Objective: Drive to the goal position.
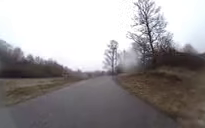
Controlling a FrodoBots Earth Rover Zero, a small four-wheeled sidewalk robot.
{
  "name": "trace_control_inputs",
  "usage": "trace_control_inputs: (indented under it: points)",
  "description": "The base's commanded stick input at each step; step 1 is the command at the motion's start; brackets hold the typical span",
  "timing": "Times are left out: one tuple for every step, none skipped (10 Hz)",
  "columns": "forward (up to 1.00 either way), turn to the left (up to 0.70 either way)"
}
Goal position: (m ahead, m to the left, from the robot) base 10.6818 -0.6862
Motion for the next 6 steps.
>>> trace_control_inputs:
  points:
    - [0.7,0.0]
    - [0.7,0.0]
    - [0.7,0.0]
    - [0.7,0.0]
    - [0.7,0.0]
    - [0.7,0.0]
